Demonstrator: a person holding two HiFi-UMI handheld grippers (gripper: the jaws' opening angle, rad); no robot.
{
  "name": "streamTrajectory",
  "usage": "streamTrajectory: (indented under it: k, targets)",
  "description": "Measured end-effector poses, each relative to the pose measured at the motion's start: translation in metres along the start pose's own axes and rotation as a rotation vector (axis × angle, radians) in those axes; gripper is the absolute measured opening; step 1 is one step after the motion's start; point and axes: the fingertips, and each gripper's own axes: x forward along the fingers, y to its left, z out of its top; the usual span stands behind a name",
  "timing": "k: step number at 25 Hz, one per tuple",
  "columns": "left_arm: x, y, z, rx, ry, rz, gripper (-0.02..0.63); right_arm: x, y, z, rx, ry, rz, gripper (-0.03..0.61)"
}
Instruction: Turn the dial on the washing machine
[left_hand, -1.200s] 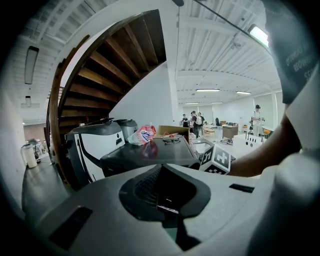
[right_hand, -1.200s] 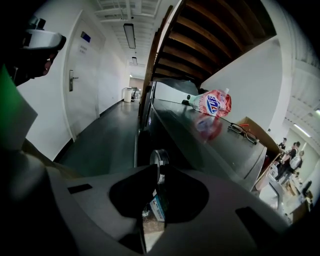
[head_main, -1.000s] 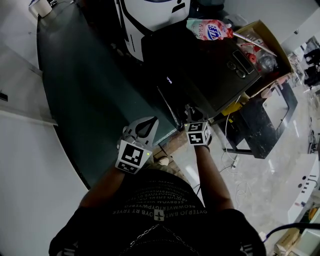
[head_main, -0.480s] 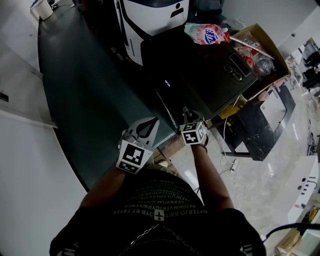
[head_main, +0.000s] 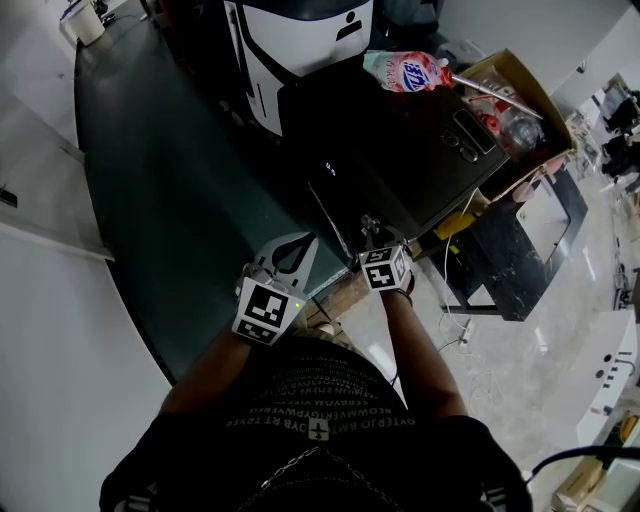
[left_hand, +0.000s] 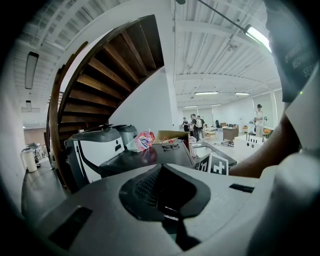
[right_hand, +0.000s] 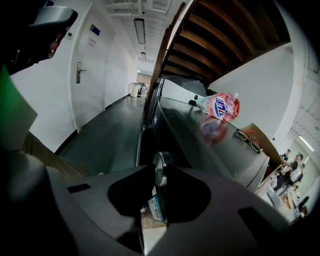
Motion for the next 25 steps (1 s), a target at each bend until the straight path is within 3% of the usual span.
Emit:
streamTrajectory:
  k: [5,14,25]
  targets:
    - [-0.001,-0.003,0.001,-0.001,0.001,-0.004,-0.002,-0.002,-0.001,0.017,-0.026,-0.030,-0.001,0.063]
    - [-0.001,-0.005,-0.001,-0.006,0.003,-0.015,-0.002,0.004,0.002,0.013,-0.033,-0.003,-0.009,0.044]
    - [-0.003,0.001,-0.007,-0.007,0.026,-0.024,-0.002,0.000,-0.003,-0.003,0.031,0.018,-0.013,0.054]
